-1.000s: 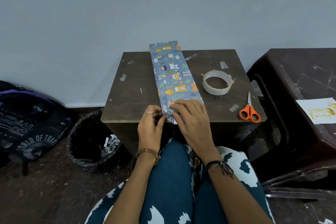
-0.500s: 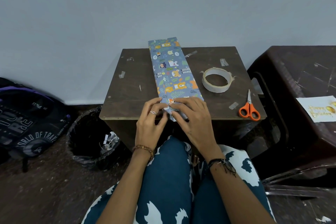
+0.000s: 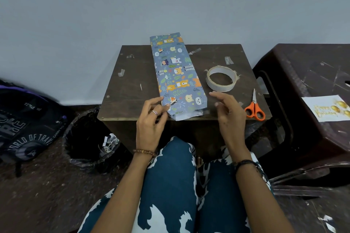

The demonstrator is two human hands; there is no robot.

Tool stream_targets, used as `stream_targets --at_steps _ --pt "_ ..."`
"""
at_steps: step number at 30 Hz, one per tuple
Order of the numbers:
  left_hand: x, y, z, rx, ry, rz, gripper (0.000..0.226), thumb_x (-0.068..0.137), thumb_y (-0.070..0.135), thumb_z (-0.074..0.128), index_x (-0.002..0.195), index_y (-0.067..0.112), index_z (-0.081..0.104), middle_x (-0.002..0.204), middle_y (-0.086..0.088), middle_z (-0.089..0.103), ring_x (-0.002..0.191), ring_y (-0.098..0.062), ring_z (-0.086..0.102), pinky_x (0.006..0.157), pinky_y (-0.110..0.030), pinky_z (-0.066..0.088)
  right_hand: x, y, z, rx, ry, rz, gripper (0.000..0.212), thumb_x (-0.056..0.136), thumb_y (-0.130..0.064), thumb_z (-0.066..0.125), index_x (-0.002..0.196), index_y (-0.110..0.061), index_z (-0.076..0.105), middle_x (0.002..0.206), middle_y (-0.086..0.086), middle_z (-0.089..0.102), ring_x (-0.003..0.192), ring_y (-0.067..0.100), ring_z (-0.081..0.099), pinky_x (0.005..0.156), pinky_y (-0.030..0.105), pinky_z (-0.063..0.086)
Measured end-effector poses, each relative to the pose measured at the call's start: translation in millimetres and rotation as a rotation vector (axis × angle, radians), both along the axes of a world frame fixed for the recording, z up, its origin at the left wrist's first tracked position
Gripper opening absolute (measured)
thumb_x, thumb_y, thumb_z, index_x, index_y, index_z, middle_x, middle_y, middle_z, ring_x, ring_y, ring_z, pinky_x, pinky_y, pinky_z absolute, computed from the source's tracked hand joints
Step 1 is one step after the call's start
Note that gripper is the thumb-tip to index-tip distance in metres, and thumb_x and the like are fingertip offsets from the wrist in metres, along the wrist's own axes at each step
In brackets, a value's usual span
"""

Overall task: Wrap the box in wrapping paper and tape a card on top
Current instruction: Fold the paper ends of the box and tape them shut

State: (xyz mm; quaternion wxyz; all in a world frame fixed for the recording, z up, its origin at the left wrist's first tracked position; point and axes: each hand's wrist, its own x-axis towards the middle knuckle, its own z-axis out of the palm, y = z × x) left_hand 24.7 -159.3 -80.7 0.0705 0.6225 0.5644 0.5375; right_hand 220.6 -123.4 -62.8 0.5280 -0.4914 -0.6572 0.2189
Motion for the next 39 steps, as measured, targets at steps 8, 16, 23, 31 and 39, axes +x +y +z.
stream_targets --at_steps 8,16,23,31,39 --pt "3 1 0 0.017 -0.062 -0.001 0.013 0.085 -0.005 0.057 0.09 -0.005 0.068 0.105 -0.002 0.056 0.098 -0.001 0.058 0.08 -0.005 0.043 -15 5 -2 -0.106 0.114 0.071 0.026 0.086 0.004 0.059 0.098 -0.018 0.064 0.102 -0.001 0.06 0.087 0.0 0.06 0.078 0.018 0.05" --pt "-2 3 -5 -0.037 -0.169 -0.067 0.015 0.086 -0.005 0.057 0.091 0.004 0.068 0.102 0.014 0.054 0.114 -0.003 0.055 0.083 -0.031 0.055 -8 7 -8 -0.134 0.125 0.173 0.035 0.087 0.009 0.053 0.107 -0.018 0.063 0.109 0.0 0.059 0.097 0.011 0.062 0.083 0.037 0.055" --pt "-2 0 0 -0.149 -0.008 0.011 0.019 0.082 -0.001 0.059 0.094 0.014 0.061 0.11 0.007 0.054 0.099 -0.004 0.057 0.068 -0.041 0.057 -17 9 -10 -0.093 0.006 0.086 0.04 0.08 0.012 0.058 0.104 -0.02 0.056 0.104 -0.005 0.051 0.086 0.003 0.055 0.075 0.02 0.05" --pt "6 3 0 -0.16 0.14 0.103 0.019 0.079 0.003 0.061 0.096 0.011 0.057 0.11 -0.001 0.054 0.082 -0.028 0.063 0.048 -0.017 0.037 -16 10 -11 -0.08 -0.043 0.083 0.029 0.082 -0.001 0.067 0.105 -0.016 0.056 0.099 -0.02 0.045 0.084 0.003 0.053 0.074 0.023 0.052" --pt "-1 3 -7 -0.027 0.077 -0.01 0.016 0.088 0.012 0.05 0.085 0.021 0.063 0.098 0.005 0.047 0.119 -0.001 0.046 0.07 -0.023 0.049 -14 10 -11 -0.055 -0.068 0.088 0.024 0.081 0.008 0.059 0.091 -0.014 0.056 0.096 -0.014 0.045 0.086 0.007 0.054 0.071 0.038 0.053"
